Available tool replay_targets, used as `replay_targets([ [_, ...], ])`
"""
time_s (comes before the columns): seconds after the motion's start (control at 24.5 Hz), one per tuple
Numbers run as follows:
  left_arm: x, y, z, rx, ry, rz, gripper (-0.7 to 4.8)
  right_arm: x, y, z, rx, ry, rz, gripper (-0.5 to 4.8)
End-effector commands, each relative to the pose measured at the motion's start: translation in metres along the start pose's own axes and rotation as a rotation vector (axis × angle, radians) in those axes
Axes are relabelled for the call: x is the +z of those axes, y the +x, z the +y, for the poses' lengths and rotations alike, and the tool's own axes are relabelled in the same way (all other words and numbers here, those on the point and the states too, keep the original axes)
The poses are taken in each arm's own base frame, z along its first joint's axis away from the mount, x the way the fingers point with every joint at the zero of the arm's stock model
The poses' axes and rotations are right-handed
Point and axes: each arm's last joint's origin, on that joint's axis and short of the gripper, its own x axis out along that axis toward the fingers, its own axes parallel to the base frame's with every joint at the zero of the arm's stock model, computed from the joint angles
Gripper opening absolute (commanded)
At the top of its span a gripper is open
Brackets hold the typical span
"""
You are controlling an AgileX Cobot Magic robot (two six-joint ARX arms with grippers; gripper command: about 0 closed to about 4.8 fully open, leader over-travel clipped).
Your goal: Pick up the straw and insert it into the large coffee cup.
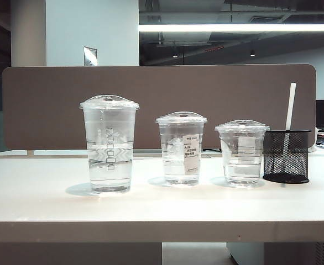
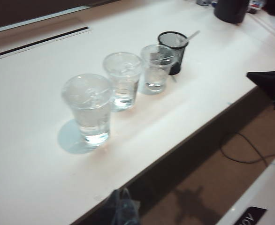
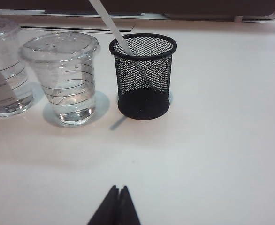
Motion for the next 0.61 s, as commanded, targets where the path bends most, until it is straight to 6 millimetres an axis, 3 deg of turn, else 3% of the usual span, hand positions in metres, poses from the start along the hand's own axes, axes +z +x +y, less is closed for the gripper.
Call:
replay_targets([
  [0.04,0.000,-0.001,0.003,0.107,0.006,0.002,-0.02,0.002,-0.001,0.000,0.009,0.002,-0.007,-0.01],
  [0.16,0.002,-0.001,0.004,0.132,0.009,-0.010,-0.02,0.011,-0.001,0.000,0.003,0.107,-0.094,-0.01],
  [0.29,0.005,-0.001,0.004,0.128,0.013,-0.040,-0.02,0.045,-0.014,-0.001,-0.024,0.135,-0.265,-0.04],
  [0.37,0.007,-0.001,0.004,0.130,0.019,-0.059,-0.02,0.095,-0.043,-0.003,-0.180,-0.026,-0.412,-0.04],
  [0.49,0.007,-0.001,0.004,0.134,0.020,-0.061,-0.02,0.149,-0.072,-0.004,-0.334,-0.406,-0.476,-0.04],
  [0.61,0.007,-0.001,0.004,0.134,0.023,-0.060,-0.02,0.217,-0.080,-0.007,-0.469,-0.465,-0.513,-0.04],
])
